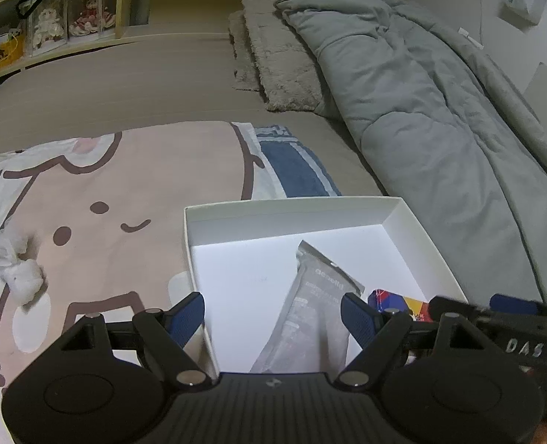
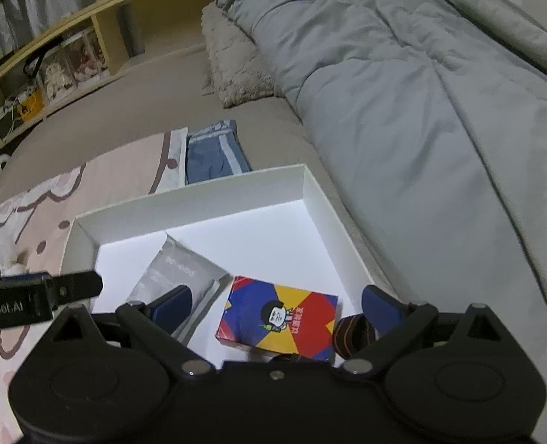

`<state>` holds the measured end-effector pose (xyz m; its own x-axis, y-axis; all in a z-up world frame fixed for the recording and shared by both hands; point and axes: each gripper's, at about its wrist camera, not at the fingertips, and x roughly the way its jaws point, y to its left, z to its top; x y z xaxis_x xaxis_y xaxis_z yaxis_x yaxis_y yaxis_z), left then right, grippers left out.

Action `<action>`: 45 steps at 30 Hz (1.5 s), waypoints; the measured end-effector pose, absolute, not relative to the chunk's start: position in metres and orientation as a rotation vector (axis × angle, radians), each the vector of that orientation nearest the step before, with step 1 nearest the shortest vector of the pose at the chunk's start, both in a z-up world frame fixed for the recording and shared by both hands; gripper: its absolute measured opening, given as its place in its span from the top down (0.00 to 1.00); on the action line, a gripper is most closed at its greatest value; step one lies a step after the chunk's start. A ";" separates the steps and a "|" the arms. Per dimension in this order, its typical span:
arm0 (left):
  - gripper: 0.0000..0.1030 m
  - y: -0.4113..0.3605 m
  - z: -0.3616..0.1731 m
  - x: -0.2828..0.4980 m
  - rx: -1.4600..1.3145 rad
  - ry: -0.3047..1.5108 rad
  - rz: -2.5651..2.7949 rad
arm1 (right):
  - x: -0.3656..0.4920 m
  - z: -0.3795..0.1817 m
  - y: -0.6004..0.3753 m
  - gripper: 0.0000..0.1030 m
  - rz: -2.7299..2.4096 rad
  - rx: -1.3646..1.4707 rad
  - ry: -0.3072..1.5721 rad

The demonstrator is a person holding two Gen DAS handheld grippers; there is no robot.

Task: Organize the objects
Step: 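Lower the packet into the tray and open the left tool while the right tool releases the box, then withdraw both tools from the tray toward the bag of rubber bands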

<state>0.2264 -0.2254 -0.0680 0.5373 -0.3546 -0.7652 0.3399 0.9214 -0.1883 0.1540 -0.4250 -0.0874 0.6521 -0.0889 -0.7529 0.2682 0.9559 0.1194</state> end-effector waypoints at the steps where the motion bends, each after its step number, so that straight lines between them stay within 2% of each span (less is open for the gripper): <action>1: 0.21 -0.225 -0.068 0.225 -0.015 0.919 -0.414 | 0.153 -0.085 -0.426 0.04 -0.206 0.231 0.832; 4: 0.19 -0.224 -0.069 0.221 -0.006 0.936 -0.412 | 0.150 -0.081 -0.426 0.04 -0.209 0.229 0.822; 12: 0.00 -0.215 -0.065 0.212 0.004 0.955 -0.384 | 0.142 -0.076 -0.422 0.04 -0.219 0.192 0.821; 31: 0.00 -0.183 -0.054 0.204 -0.016 0.954 -0.324 | 0.135 -0.072 -0.412 0.00 -0.220 0.149 0.817; 45: 0.00 -0.106 -0.047 0.192 -0.046 0.925 -0.227 | 0.147 -0.069 -0.357 0.00 -0.127 0.102 0.825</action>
<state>0.1922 -0.1062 -0.0468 0.5796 -0.2139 -0.7863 0.1742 0.9751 -0.1368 0.1465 -0.3572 -0.0689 0.6719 -0.0729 -0.7371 0.1520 0.9875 0.0409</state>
